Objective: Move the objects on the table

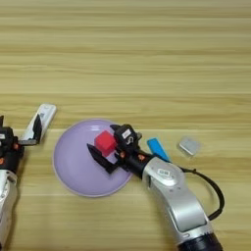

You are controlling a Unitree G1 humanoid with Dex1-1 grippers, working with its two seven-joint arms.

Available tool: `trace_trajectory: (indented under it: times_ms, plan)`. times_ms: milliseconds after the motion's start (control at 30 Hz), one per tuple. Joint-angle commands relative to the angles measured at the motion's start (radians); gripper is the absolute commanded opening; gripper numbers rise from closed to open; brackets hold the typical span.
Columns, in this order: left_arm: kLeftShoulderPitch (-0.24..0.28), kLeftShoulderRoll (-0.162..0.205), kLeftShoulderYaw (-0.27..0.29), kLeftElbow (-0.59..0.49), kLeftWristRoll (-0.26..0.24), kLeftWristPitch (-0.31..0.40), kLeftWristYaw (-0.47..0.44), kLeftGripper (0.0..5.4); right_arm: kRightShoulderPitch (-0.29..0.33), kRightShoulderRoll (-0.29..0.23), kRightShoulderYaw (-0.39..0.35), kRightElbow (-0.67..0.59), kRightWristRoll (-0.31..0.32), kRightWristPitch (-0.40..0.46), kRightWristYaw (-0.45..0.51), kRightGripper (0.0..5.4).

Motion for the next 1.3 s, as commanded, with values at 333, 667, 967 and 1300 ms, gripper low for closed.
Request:
trace_trajectory:
  times_ms: [333, 667, 967, 1300]
  plan:
    - [0.011, -0.002, -0.01, -0.025, 0.009, 0.018, -0.005, 5.4, -0.011, -0.01, -0.01, 0.048, -0.018, 0.045, -0.005, 5.36]
    - [0.01, -0.005, -0.011, -0.025, 0.009, 0.02, 0.0, 5.4, -0.024, -0.008, -0.009, 0.075, -0.024, 0.066, -0.008, 5.36]
    - [0.009, -0.006, -0.013, -0.02, 0.01, 0.019, 0.003, 5.4, -0.055, -0.008, -0.017, 0.131, -0.07, 0.019, -0.043, 5.36]
    - [0.007, -0.006, -0.01, -0.014, 0.01, 0.017, 0.004, 5.4, -0.175, 0.015, -0.038, 0.32, -0.133, -0.097, -0.085, 5.36]
